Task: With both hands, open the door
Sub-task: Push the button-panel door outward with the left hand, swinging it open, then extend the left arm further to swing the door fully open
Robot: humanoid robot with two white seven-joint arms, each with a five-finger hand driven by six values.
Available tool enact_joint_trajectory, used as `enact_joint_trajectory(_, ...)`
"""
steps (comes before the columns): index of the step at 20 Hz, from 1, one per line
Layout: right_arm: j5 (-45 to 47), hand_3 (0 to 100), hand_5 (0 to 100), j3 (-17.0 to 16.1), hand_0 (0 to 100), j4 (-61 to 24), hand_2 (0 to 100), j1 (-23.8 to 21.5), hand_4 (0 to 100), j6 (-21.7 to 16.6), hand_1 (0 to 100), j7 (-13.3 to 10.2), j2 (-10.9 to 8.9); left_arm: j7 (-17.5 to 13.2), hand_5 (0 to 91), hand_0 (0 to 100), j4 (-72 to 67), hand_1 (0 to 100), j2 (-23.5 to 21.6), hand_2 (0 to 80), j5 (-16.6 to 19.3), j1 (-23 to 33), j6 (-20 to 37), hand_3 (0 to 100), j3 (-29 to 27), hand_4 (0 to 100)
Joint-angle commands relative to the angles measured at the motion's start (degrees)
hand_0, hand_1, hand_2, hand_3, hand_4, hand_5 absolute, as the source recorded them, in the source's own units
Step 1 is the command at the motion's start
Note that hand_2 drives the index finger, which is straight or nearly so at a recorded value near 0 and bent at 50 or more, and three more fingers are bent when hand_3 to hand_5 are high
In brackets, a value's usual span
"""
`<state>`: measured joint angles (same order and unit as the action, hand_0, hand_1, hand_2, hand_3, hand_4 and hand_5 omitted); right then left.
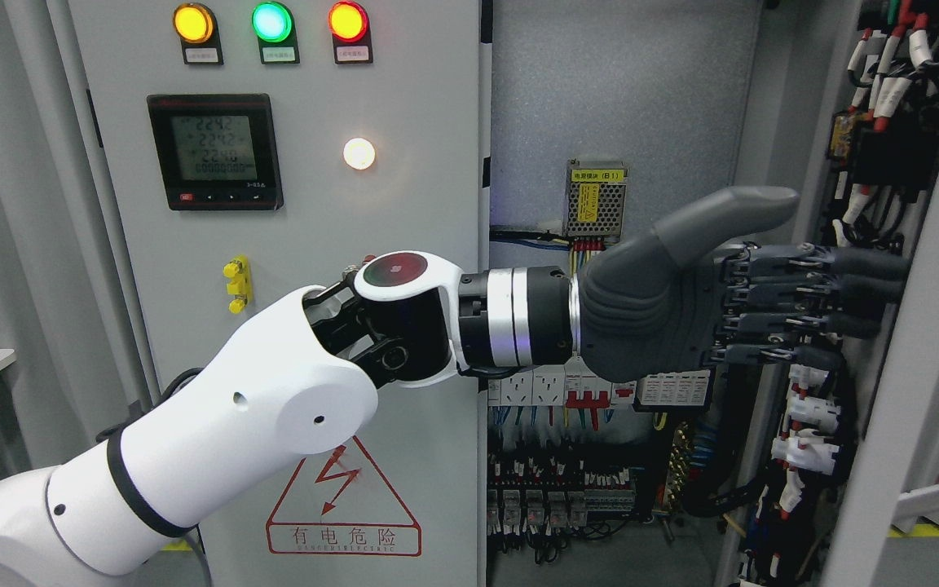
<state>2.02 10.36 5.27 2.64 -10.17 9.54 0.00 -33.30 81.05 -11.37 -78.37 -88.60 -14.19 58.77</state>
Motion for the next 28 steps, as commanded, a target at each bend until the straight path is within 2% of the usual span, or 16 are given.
enact_joint_trajectory(1,0.0,0,0,-0.07,22,0.0,0,0.0,0,-0.03,0,0.04,0.0,0.08,0.0,30,0.34,0,5.21,2.7,0.32,-0.7,0.04,3,1.17,4)
enact_joint_trajectory(5,0.0,0,0,0.01,22,0.0,0,0.0,0,-0.03,0,0.04,0.0,0.42,0.0,30,-1.95,0,8.02,2.7,0.85,-0.61,0.04,3,1.35,4)
enact_joint_trajectory(9,0.0,0,0,0.01,22,0.0,0,0.0,0,-0.03,0,0.04,0.0,6.04,0.0,30,-3.7,0,10.31,2.7,1.2,-0.61,0.04,3,2.05,4)
enact_joint_trajectory(11,0.0,0,0,0.01,22,0.0,0,0.0,0,0.06,0,0.04,-0.09,7.1,0.0,30,-4.23,0,11.19,2.7,1.2,-0.61,0.04,3,2.14,4)
enact_joint_trajectory(28,0.0,0,0,0.01,22,0.0,0,0.0,0,-0.03,0,0.04,0.0,7.11,0.0,30,-5.12,0,11.37,2.8,0.76,-1.76,0.13,3,1.97,4)
